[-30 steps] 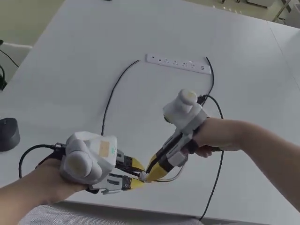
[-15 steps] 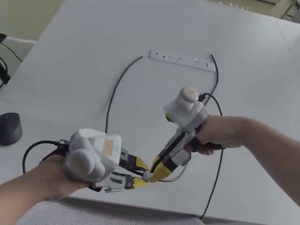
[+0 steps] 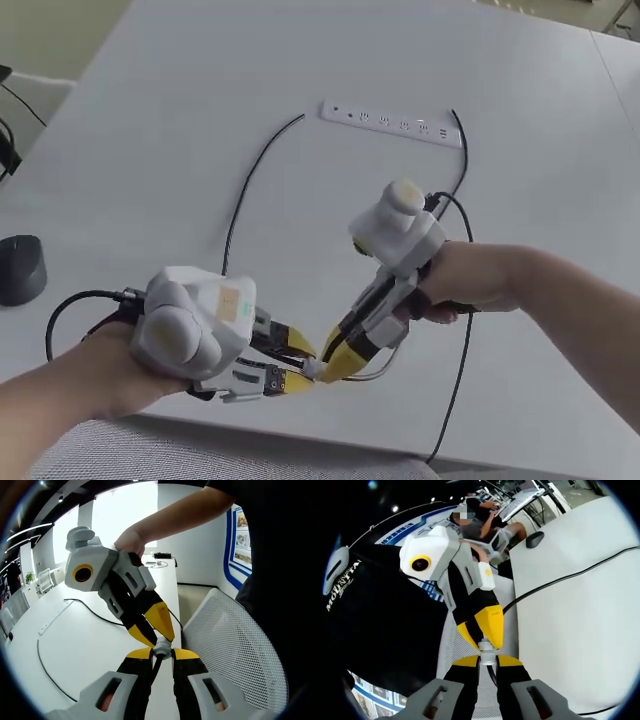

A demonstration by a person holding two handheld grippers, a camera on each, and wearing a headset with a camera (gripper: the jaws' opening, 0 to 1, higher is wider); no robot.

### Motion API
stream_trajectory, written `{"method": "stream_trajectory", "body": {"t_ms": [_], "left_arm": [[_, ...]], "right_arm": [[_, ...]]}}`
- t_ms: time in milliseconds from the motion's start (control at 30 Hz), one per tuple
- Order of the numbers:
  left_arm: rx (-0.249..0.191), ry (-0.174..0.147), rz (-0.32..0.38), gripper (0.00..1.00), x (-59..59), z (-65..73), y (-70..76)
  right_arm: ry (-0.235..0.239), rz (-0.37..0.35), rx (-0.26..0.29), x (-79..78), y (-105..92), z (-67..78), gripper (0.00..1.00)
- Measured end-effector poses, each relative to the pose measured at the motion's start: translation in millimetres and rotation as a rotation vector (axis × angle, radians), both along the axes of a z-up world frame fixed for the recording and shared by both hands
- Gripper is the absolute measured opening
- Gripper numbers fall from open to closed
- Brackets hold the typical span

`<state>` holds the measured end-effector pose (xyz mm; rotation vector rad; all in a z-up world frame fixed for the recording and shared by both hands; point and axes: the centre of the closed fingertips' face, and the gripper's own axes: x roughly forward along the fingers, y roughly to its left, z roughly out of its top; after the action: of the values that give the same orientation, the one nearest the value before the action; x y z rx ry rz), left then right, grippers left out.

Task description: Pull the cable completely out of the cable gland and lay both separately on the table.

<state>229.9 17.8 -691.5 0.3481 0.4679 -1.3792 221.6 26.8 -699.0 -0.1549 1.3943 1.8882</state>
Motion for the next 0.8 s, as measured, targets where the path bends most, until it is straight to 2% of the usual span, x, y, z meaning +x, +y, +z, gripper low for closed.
{"method": "stream_trajectory", "body": {"t_ms": [67,133,200,267,300,333,367,433,467,500,600,633,700,767,800], "left_arm": [[0.001,0.008,0.006,0.15,1.3,-0.8,0.7],[0.011,0.013,0.017,0.15,3.5,-3.2,2.1],[0.009,0.033,0.02,0.15,3.4,-5.3,3.1],[0.014,0.039,0.022,0.15,2.3,-6.9,3.5],[0.015,0.059,0.026,0.15,0.5,-8.0,4.1],[0.014,0.064,0.026,0.15,0.3,-8.4,4.2],[0.015,0.068,0.032,0.15,0.6,-9.0,4.6],[-0.003,0.099,0.054,0.14,1.1,-9.8,5.2],[-0.014,0.116,0.07,0.14,2.0,-9.8,5.8],[-0.018,0.119,0.076,0.15,2.8,-9.6,6.7],[-0.038,0.168,0.114,0.15,4.9,-9.4,9.8],[-0.043,0.177,0.114,0.15,4.7,-8.9,10.7],[-0.058,0.2,0.121,0.15,4.1,-7.5,12.4],[-0.082,0.255,0.141,0.15,3.0,-5.5,13.8],[-0.082,0.245,0.13,0.15,2.6,-5.0,14.9]], "right_arm": [[-0.007,-0.003,-0.008,0.2,0.5,0.2,0.07],[-0.047,-0.006,-0.006,2.7,2.4,-2.3,0.06],[-0.072,-0.001,-0.008,0.5,2.8,-3.2,0.05],[-0.127,0.015,-0.006,0.7,3.7,-6.7,0.05],[-0.139,0.018,-0.01,-0.7,4.0,-7.2,0.05],[-0.158,0.025,-0.016,-2.5,4.2,-7.9,0.05],[-0.193,0.03,-0.014,-0.8,4.3,-9.5,0.05],[-0.232,0.032,-0.016,-2.1,4.5,-8.0,0.05],[-0.276,0.032,-0.016,0.6,4.8,-8.7,0.05],[-0.301,0.027,-0.02,1.4,5.3,-8.7,0.05],[-0.397,0.007,-0.043,3.8,7.5,-8.7,0.05],[-0.444,0.01,-0.04,3.1,9.1,-7.7,0.05],[-0.504,0.0,-0.039,2.2,10.8,-5.8,0.05],[-0.558,-0.018,-0.041,1.1,12.2,-4.2,0.05],[-0.574,-0.024,-0.042,-0.5,12.4,-3.6,0.06]]}}
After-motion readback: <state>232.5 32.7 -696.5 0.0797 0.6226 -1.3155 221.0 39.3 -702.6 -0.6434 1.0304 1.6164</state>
